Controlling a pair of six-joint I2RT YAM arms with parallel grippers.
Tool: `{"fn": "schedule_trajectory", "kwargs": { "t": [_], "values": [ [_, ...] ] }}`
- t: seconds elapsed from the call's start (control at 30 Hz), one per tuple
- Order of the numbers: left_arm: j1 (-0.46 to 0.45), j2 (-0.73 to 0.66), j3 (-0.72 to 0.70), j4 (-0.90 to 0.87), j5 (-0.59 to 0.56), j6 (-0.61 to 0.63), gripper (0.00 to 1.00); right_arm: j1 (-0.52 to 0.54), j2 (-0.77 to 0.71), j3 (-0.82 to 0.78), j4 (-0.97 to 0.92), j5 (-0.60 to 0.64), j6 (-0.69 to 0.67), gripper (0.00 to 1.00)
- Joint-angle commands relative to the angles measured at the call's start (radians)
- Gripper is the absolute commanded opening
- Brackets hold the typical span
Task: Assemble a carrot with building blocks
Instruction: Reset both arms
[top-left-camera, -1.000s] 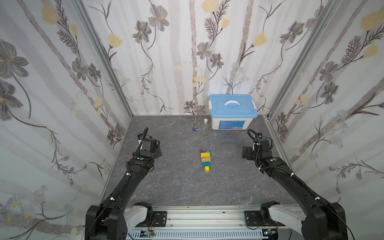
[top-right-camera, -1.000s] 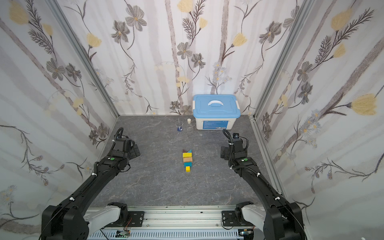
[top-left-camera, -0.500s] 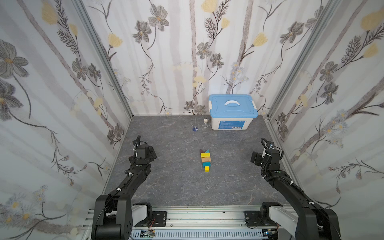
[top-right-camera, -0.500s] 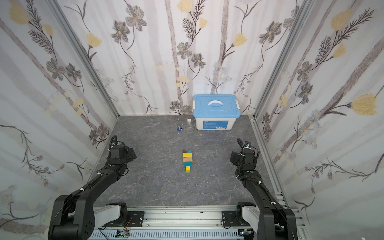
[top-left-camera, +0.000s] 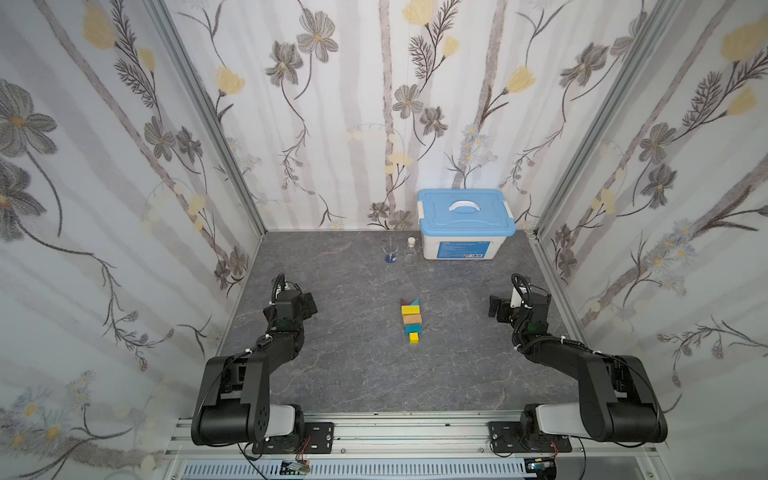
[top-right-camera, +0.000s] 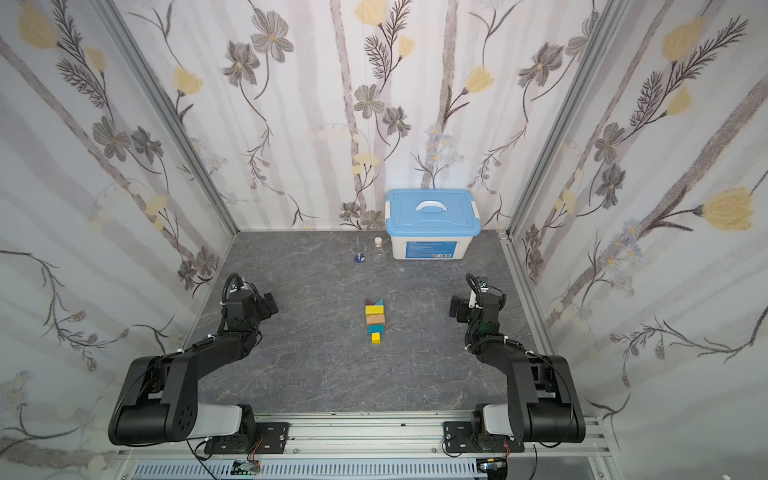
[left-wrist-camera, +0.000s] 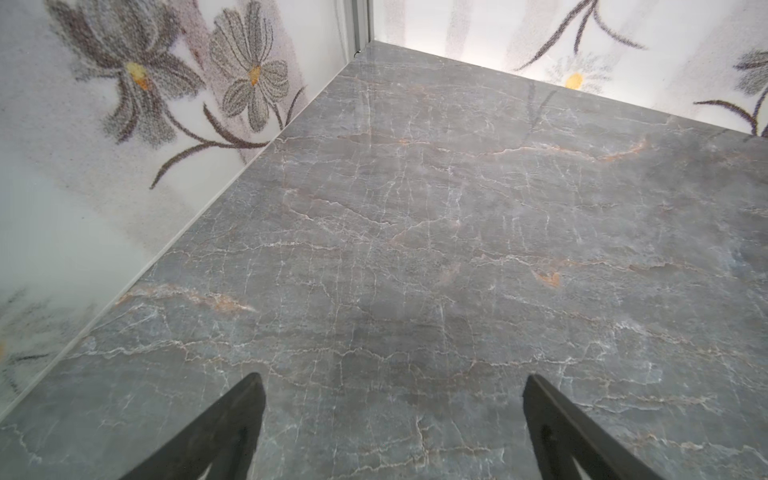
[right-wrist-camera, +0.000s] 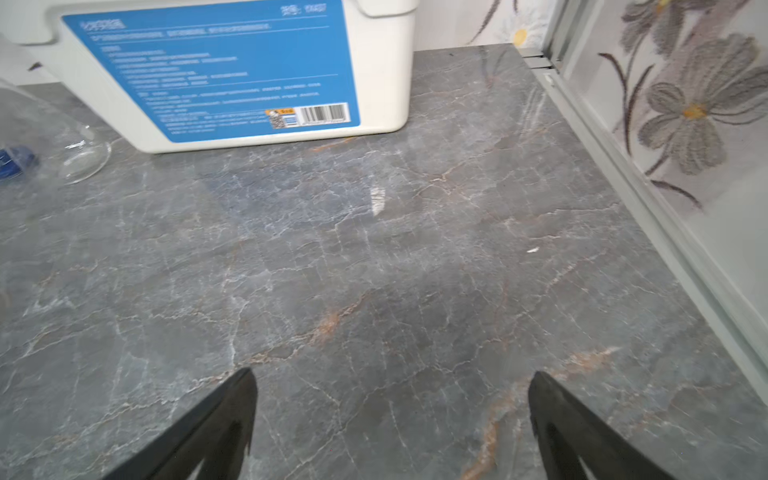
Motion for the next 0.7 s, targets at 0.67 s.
{"fn": "schedule_trajectory", "kwargs": {
  "t": [0.67],
  "values": [
    [-0.026,0.166,-0.074,0.429,0.141,0.089,1.00,0.129,0.105,0.006,0.184,0.026,-0.151,1.00]
  ]
}}
